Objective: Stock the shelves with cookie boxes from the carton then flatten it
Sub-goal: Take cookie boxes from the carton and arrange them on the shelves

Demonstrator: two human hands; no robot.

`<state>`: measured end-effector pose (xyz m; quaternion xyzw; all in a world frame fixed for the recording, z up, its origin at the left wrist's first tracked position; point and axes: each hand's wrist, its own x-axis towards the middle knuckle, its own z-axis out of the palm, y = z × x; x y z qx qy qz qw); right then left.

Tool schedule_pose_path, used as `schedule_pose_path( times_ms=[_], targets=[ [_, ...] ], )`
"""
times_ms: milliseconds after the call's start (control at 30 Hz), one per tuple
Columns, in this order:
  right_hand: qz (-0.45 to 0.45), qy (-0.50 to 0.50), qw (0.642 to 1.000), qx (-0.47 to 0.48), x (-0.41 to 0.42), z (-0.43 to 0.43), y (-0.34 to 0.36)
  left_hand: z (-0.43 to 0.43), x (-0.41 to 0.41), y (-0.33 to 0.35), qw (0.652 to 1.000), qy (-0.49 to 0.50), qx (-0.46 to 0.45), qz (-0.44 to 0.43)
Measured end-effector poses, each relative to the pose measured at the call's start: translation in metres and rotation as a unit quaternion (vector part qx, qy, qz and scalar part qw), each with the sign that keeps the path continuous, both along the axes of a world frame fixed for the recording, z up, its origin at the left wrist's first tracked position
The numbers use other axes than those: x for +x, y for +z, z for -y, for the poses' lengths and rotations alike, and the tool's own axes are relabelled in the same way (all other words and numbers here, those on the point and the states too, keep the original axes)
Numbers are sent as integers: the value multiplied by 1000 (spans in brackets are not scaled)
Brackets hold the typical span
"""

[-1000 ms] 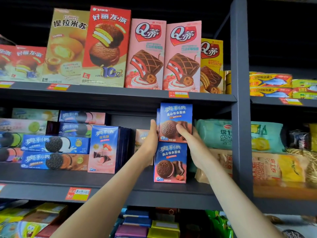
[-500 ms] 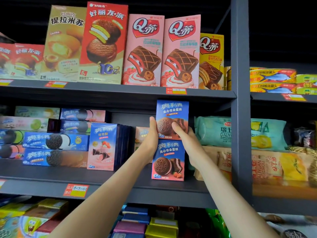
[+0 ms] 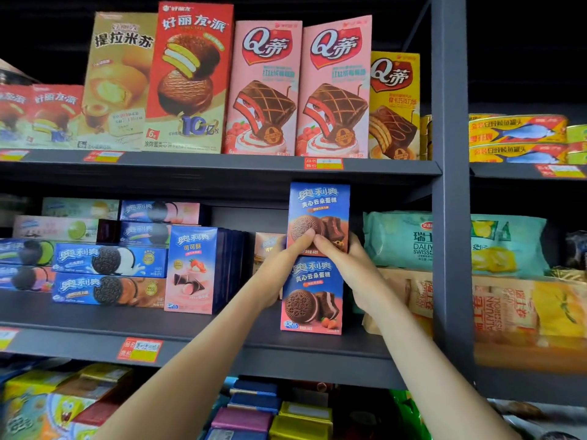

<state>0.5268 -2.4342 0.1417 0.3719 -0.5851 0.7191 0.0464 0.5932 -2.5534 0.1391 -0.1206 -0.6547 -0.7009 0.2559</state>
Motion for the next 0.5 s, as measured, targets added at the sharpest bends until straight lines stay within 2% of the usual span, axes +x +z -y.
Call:
schedule_pose_path(
  times_ms=[500],
  targets=[
    [-24,-57,998,27,-5,4,-4,7,-4,-2,997,51,-63,12]
  ],
)
